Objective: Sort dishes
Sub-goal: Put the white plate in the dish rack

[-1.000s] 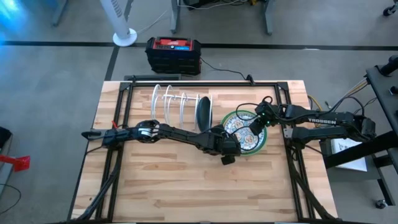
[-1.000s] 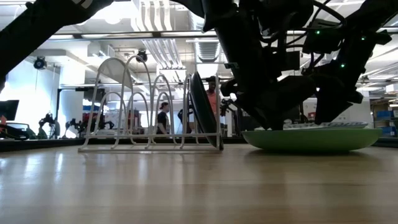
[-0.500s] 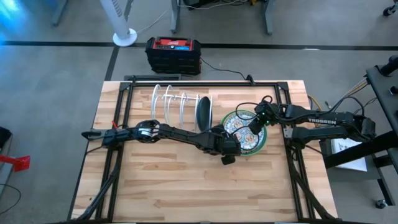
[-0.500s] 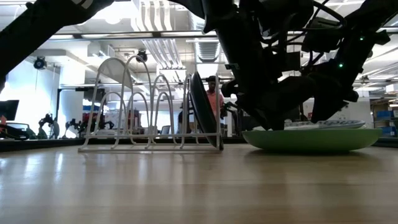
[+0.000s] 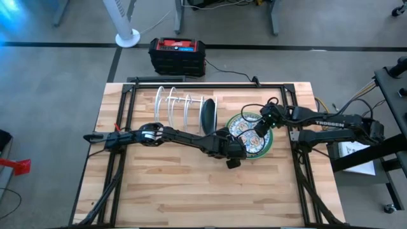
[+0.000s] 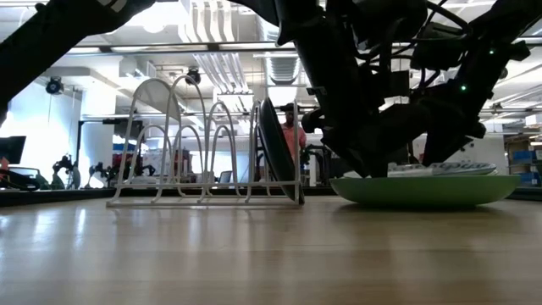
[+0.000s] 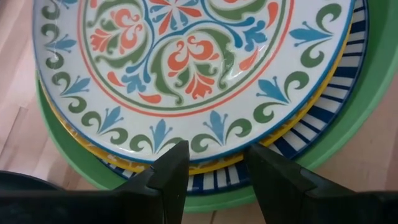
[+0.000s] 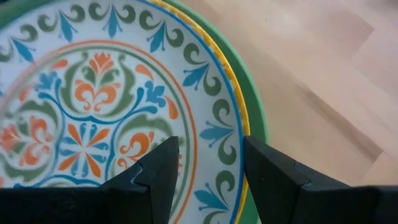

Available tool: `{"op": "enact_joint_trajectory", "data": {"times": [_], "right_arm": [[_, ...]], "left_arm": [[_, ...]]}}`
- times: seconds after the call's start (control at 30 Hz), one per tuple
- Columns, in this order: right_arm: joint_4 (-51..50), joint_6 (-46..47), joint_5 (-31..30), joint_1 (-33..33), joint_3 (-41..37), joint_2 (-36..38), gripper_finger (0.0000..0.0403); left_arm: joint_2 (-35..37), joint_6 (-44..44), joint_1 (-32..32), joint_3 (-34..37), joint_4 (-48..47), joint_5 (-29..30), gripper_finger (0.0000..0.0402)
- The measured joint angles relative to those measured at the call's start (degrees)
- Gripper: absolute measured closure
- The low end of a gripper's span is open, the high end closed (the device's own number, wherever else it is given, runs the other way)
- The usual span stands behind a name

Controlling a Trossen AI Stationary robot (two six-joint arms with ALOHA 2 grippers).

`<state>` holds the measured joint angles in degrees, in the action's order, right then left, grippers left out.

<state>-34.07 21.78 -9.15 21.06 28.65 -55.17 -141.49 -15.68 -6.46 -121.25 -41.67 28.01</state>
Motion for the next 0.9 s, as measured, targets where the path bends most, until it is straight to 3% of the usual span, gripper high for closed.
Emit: {"op": "enact_joint_trajectory", "data": {"times": [0.27, 0.9], "right_arm": [[0.20, -0.76, 0.40, 0.02, 3.29, 0.42, 0.0236], [-4.02, 1.63, 4.47, 0.07, 3.01, 0.34, 0.0236]], "left_arm": [[-0.03, 0.00, -0.02, 0.02, 0.11, -0.15, 0.0248], [-0.04, 0.00, -0.24, 0.09, 0.80, 0.64, 0.0248]]}}
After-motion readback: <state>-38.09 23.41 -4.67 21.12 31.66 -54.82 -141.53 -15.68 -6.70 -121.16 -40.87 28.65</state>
